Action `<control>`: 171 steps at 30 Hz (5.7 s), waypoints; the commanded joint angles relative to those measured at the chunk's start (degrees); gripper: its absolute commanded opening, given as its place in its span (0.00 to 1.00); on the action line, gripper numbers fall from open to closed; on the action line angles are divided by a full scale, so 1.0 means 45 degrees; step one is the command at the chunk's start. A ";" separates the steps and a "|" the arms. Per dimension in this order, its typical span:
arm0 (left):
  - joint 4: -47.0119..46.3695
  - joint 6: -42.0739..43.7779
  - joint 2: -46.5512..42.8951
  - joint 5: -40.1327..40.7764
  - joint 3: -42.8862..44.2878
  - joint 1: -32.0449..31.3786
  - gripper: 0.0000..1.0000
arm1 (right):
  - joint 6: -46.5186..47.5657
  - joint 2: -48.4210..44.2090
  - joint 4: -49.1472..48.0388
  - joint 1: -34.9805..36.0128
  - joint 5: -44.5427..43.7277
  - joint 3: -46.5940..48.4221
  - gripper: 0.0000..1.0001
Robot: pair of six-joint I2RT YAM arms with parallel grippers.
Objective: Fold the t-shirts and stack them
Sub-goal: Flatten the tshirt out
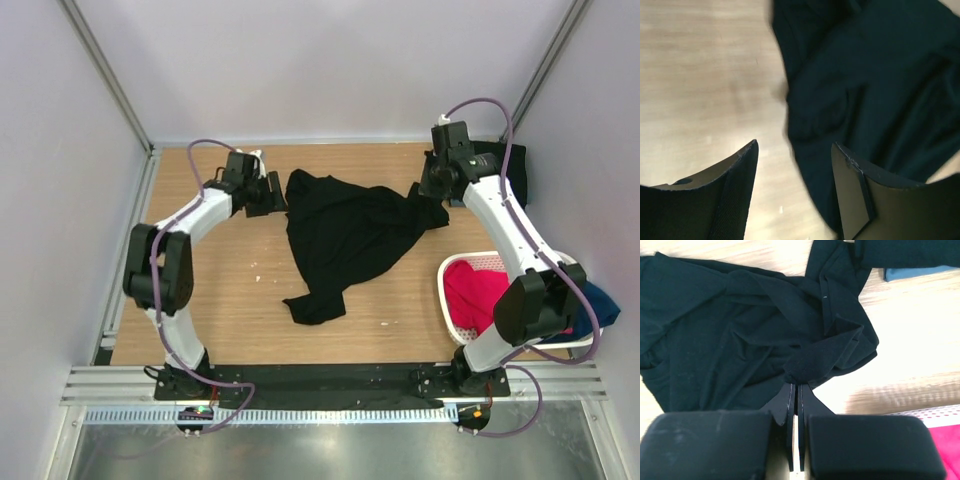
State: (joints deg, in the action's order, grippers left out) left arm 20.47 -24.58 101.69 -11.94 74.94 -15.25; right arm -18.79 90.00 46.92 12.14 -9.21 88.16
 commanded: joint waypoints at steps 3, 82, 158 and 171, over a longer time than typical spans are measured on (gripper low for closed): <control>-0.2145 -0.1880 0.2125 0.0155 0.1999 0.0146 0.61 | -0.0239 0.0196 -0.0680 -0.0003 -0.0277 -0.0274 0.01; 0.2300 0.7805 -0.6624 0.6835 1.3811 -0.0030 0.00 | 0.1110 -0.2206 0.1622 -0.0276 0.0520 0.9835 0.01; 0.4046 0.6380 -0.5783 0.5369 1.2767 0.0595 0.00 | 0.2632 -0.4043 -0.0696 -0.0276 0.0215 0.5557 0.01; 0.0082 0.5076 -0.2152 0.5076 0.4540 0.1394 0.00 | 0.1753 -0.0516 -0.7137 -0.0257 -0.0571 -0.2403 0.01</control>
State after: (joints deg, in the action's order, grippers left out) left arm 31.11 1.26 91.20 11.09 95.74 -10.81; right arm -9.65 83.57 28.40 11.03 -10.20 78.98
